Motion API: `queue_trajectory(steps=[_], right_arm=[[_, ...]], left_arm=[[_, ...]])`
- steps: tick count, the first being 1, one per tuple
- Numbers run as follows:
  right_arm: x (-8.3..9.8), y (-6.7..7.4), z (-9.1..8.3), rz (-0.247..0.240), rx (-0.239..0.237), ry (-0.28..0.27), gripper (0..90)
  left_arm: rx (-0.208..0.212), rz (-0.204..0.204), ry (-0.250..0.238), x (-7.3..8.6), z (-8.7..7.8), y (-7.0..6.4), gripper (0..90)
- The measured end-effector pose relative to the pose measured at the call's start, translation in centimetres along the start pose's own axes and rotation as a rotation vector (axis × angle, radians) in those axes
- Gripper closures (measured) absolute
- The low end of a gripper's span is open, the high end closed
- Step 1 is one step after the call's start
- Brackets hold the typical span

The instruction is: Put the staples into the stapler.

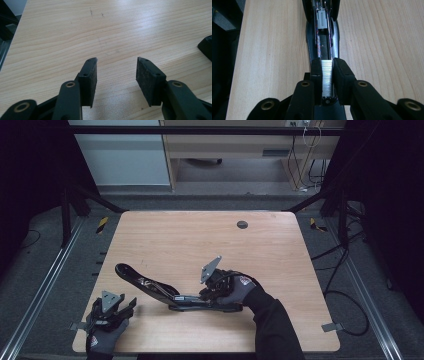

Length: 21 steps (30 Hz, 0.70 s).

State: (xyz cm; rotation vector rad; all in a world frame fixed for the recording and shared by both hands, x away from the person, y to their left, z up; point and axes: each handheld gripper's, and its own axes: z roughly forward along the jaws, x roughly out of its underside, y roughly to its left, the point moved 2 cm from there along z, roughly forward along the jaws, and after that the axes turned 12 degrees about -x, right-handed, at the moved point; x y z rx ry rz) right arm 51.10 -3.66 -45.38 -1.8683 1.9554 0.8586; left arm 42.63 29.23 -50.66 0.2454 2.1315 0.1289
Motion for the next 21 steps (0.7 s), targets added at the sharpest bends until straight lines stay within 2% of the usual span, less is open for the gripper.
queue_trajectory(steps=[21], right_arm=[[0.08, 0.0, 0.09, -0.023, 0.002, 0.01, 77.9]], left_arm=[[-0.001, 0.002, 0.001, 0.0, 0.02, -0.06, 51.0]])
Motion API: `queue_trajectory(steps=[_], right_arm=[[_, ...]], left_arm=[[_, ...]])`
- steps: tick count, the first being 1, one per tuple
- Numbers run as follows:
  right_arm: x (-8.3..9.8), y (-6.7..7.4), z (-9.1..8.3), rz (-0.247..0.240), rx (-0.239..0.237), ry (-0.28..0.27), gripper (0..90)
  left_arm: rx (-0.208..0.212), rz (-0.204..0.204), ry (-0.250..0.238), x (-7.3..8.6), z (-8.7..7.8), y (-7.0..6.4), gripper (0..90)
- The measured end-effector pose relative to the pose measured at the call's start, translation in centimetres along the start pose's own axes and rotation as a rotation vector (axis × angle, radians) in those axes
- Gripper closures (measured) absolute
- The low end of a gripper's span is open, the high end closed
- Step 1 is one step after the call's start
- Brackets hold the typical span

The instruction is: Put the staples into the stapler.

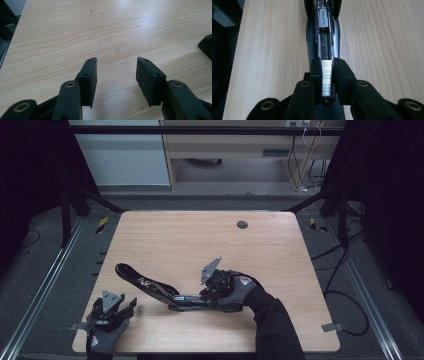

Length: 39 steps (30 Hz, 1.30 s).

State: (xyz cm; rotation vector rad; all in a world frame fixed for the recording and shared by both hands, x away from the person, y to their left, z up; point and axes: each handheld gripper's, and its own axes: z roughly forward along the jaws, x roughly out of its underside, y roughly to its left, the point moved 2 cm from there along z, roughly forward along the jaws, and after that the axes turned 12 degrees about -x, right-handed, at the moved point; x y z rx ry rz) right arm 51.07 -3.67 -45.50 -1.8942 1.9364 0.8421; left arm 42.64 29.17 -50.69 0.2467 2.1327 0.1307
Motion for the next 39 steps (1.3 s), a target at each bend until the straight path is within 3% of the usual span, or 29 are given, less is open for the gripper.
queue_trajectory(steps=[7, 12, 23, 24, 30, 39], right_arm=[[-0.2, 0.0, 0.0, 0.013, 0.01, -0.01, 71.7], [-0.4, 0.2, -0.4, 0.029, 0.037, -0.03, 72.1], [0.2, 1.1, -1.7, 0.111, 0.172, -0.106, 77.6], [0.3, 1.2, -1.9, 0.13, 0.197, -0.12, 77.3], [1.0, 1.9, -3.2, 0.176, 0.234, -0.212, 75.9], [2.8, 3.1, -5.5, 0.265, 0.366, -0.349, 76.2]], left_arm=[[0.001, 0.0, 0.001, 0.0, 0.0, 0.0, 51.0], [0.001, 0.002, 0.004, 0.0, 0.0, 0.1, 51.1], [0.011, -0.009, -0.006, 0.0, -0.1, 0.0, 51.0], [0.013, -0.008, -0.006, -0.1, -0.1, 0.0, 51.1], [0.021, -0.009, -0.023, -0.1, -0.2, -0.1, 51.2], [0.054, -0.034, -0.048, -0.3, -0.5, 0.0, 52.7]])
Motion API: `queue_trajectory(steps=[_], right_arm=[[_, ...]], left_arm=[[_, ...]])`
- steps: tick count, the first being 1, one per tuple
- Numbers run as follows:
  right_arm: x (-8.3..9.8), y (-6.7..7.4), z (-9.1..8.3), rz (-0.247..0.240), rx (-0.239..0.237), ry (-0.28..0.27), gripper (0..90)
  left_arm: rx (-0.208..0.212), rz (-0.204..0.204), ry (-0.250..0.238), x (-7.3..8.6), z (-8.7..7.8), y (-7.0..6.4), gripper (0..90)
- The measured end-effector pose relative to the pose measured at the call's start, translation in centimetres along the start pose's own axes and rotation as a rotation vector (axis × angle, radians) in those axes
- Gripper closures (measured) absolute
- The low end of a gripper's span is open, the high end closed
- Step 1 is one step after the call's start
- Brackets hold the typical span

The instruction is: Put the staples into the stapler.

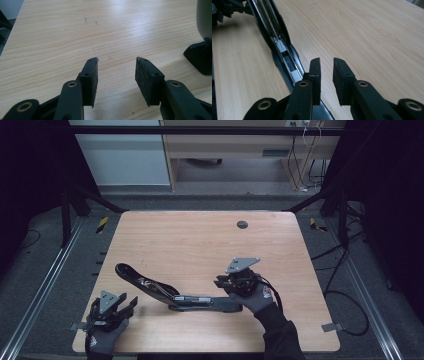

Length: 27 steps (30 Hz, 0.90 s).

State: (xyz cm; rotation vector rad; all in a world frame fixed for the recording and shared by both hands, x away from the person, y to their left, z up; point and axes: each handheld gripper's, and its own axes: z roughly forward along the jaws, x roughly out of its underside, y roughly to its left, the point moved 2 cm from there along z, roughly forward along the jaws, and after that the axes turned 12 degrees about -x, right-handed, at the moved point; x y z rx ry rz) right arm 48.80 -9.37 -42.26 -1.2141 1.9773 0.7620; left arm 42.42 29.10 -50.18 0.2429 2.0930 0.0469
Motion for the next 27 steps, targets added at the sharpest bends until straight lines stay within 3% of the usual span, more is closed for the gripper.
queue_trajectory(steps=[2, 7, 19, 27], right_arm=[[0.4, -0.1, -0.5, 0.024, 0.042, -0.027, 75.0], [1.9, -0.3, -1.7, 0.079, 0.086, -0.09, 68.7], [7.0, -0.3, -2.5, 0.188, 0.2, -0.126, 62.4], [9.0, 0.1, -2.5, 0.214, 0.209, -0.165, 60.4]], left_arm=[[0.006, -0.003, -0.007, -0.1, -0.1, 0.0, 52.5], [0.021, -0.024, -0.017, -0.2, -0.4, 0.0, 52.5], [0.027, -0.087, -0.071, -0.9, -1.5, 0.8, 49.2], [0.027, -0.127, -0.123, -1.7, -2.7, 1.4, 47.1]])
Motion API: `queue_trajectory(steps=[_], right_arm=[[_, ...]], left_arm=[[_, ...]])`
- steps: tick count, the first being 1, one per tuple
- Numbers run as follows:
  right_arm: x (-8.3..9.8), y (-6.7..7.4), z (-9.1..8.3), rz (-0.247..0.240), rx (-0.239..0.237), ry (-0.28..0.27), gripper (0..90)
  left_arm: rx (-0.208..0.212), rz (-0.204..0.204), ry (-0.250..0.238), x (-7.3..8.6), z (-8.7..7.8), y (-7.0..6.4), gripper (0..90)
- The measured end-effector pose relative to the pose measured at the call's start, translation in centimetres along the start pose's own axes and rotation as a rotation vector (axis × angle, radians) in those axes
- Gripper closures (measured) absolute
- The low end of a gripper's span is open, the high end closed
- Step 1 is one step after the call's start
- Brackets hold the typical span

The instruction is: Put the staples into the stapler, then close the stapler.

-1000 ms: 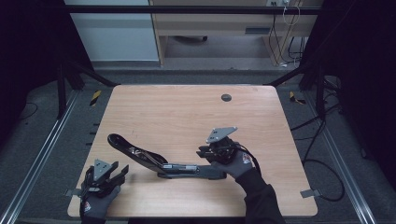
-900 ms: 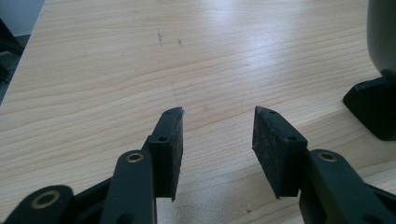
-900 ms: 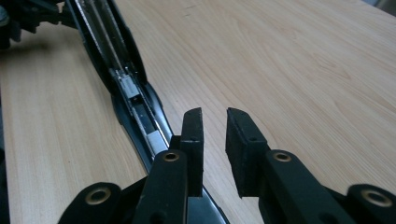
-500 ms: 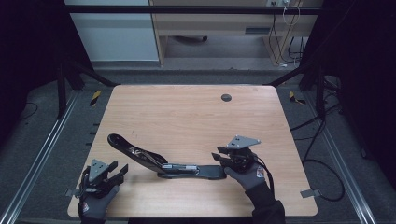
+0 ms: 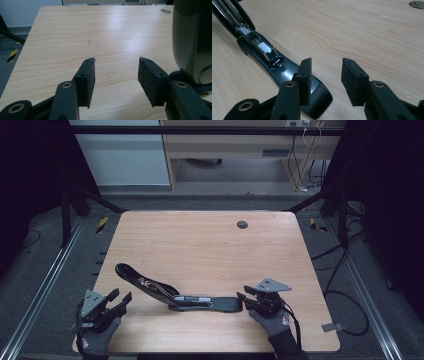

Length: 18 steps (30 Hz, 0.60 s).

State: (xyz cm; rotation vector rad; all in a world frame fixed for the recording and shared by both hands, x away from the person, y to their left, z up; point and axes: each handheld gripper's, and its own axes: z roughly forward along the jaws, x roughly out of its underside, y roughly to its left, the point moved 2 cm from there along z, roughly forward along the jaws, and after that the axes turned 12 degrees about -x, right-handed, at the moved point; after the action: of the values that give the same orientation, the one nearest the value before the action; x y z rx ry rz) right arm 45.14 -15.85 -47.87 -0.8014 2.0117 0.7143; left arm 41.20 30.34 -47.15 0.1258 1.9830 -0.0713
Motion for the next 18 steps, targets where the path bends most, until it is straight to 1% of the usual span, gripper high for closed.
queue_trajectory(steps=[2, 3, 4, 8, 13, 15, 16, 18], right_arm=[[0.4, -0.1, 0.1, 0.005, -0.004, 0.013, 59.7], [0.5, -0.1, 0.2, 0.004, 0.002, 0.018, 59.7], [0.6, 0.0, 0.2, 0.013, 0.004, 0.019, 59.5], [1.0, 0.0, 0.2, 0.01, 0.009, 0.02, 59.3], [1.4, -0.1, 0.4, 0.024, 0.022, 0.021, 60.2], [1.5, -0.1, 0.5, 0.026, 0.025, 0.017, 61.0], [1.6, -0.1, 0.6, 0.034, 0.029, 0.025, 61.5], [1.7, -0.2, 0.7, 0.034, 0.036, 0.026, 61.9]], left_arm=[[0.002, -0.013, -0.016, -0.3, -0.3, 0.1, 46.2], [-0.003, -0.015, -0.026, -0.5, -0.5, 0.1, 45.7], [-0.004, -0.022, -0.028, -0.6, -0.6, 0.2, 45.2], [-0.008, -0.049, -0.054, -1.1, -1.1, 0.5, 43.6], [0.003, -0.068, -0.086, -1.7, -1.8, 0.6, 43.1], [0.009, -0.071, -0.095, -1.9, -2.1, 0.6, 43.0], [0.011, -0.073, -0.098, -2.0, -2.2, 0.6, 42.9], [0.015, -0.084, -0.105, -2.2, -2.5, 0.6, 42.9]])
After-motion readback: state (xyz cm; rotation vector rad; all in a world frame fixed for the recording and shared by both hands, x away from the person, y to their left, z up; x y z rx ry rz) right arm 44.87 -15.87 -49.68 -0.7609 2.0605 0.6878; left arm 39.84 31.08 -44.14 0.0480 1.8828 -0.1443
